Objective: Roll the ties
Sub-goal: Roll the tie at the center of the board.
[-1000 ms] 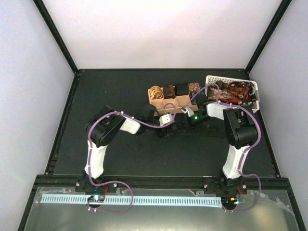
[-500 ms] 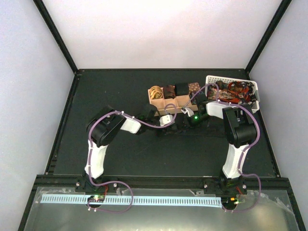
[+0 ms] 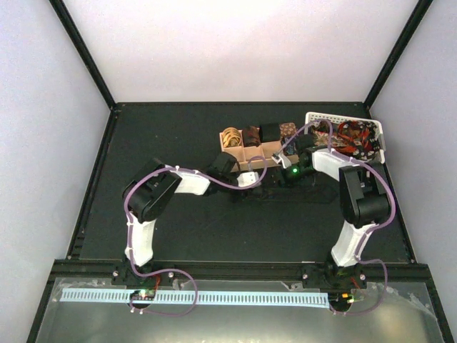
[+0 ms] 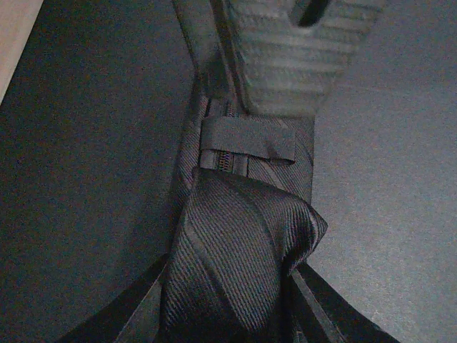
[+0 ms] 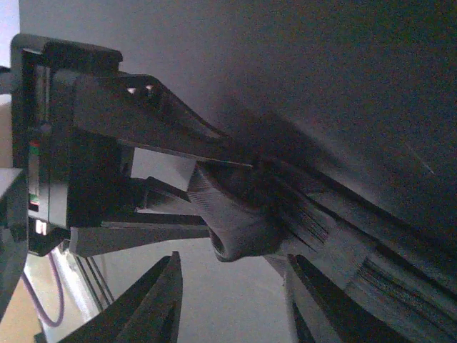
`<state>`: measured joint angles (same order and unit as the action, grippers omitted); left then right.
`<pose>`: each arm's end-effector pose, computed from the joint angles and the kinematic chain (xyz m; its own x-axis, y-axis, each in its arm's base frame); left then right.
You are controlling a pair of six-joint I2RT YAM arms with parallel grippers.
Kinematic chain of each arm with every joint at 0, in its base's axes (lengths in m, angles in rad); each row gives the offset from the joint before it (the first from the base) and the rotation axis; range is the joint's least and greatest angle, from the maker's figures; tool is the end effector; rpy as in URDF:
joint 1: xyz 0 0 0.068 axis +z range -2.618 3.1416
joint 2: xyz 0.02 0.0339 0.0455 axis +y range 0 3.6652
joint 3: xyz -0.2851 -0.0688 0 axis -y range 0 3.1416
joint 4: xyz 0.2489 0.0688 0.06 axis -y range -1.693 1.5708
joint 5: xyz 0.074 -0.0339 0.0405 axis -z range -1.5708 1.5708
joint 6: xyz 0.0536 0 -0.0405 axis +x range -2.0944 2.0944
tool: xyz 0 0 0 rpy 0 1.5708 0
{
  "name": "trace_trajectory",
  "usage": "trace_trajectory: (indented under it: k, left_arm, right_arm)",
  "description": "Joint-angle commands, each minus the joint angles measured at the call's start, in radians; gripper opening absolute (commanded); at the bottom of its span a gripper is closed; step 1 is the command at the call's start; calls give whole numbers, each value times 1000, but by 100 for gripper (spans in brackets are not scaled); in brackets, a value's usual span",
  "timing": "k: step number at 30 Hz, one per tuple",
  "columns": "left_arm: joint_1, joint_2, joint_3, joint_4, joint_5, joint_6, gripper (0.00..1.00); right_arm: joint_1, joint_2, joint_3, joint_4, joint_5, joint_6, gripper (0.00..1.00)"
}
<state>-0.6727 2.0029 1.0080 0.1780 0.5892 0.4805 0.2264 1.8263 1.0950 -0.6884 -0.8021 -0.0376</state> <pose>0.2993 -0.2765 0.1099 -0.1287 0.5938 -0.7942 0.9867 0.1565 -0.0429 0.3170 0.1125 0.1578 -0.9529 -0.2463 -0.1771 -0.2975 0.6444 0.7045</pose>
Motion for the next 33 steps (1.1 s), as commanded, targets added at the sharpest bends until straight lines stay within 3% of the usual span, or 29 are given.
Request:
trace_trajectory:
  k: [1, 9, 16, 18, 20, 25, 33]
  left_arm:
    - [-10, 24, 35, -136, -86, 34, 32]
    - [-12, 44, 60, -177, -105, 43, 33]
    - [-12, 44, 77, -194, -109, 52, 34]
    - [-11, 44, 82, -197, -108, 42, 37]
    - [-8, 32, 76, -178, -98, 26, 48]
    - [25, -14, -9, -9, -12, -50, 67]
    - [47, -2, -178, 483, 168, -239, 75]
  right_arm:
    - [28, -6, -18, 47, -16, 46, 40]
    - [64, 76, -4, 90, 49, 80, 34]
    - [65, 115, 7, 72, 79, 65, 4]
    - [64, 115, 6, 59, 90, 57, 1]
    - [56, 116, 2, 50, 106, 47, 1]
    - [25, 121, -17, 23, 139, 21, 1]
    - [-3, 126, -33, 8, 181, 4, 1]
